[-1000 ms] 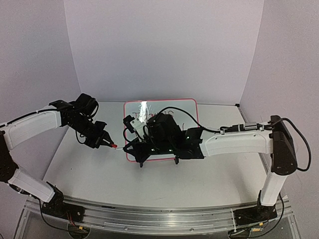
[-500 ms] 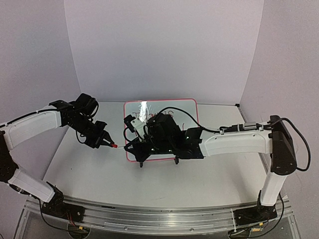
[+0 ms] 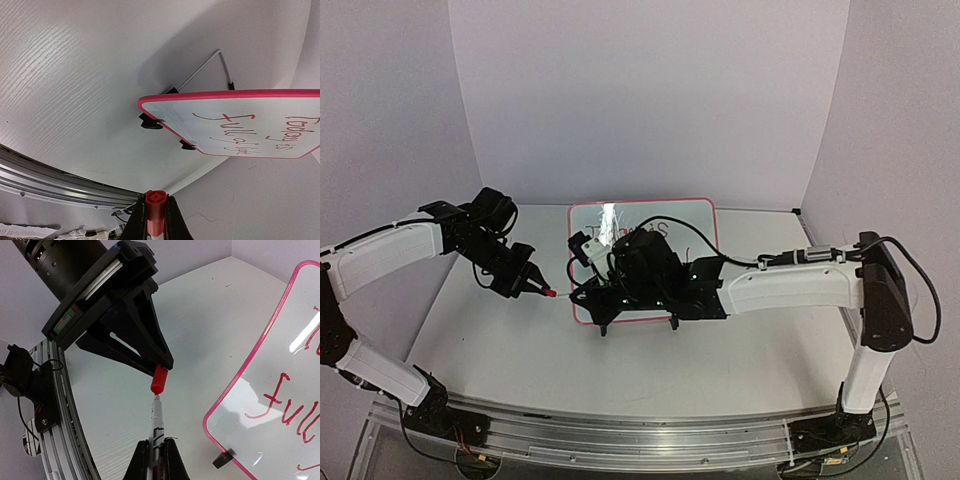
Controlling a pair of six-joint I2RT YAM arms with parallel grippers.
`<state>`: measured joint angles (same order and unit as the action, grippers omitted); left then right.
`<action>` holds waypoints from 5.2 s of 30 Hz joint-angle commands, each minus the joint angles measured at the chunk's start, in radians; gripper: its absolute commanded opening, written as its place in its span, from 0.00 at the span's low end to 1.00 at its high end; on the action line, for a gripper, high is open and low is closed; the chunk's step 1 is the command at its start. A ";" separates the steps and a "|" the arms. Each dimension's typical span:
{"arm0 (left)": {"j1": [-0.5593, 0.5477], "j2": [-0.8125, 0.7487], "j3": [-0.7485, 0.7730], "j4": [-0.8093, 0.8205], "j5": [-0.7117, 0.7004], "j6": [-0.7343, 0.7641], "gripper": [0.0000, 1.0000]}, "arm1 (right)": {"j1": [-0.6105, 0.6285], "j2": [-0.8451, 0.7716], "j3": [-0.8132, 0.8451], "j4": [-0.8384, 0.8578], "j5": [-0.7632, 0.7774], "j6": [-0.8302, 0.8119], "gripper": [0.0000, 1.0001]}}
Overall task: Write a sentence on the whiteboard
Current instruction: Insert the whiteboard marker without the cap into the pen cap, then put down the whiteboard marker at the corner of the board.
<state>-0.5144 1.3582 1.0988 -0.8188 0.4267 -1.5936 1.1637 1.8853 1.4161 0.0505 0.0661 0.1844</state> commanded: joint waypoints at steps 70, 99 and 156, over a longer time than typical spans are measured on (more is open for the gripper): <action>-0.141 0.090 0.152 0.301 0.141 0.031 0.00 | -0.005 0.311 0.278 0.159 0.130 -0.017 0.00; -0.268 -0.119 0.193 0.035 -0.356 -0.062 0.55 | -0.007 0.168 0.199 0.099 0.109 -0.061 0.00; -0.045 -0.038 0.131 -0.052 -0.724 0.440 1.00 | -0.539 -0.555 -0.987 -0.022 0.642 0.375 0.03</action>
<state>-0.5636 1.3807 1.2443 -0.8894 -0.2901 -1.1521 0.6289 1.3105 0.4550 -0.0186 0.7106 0.4695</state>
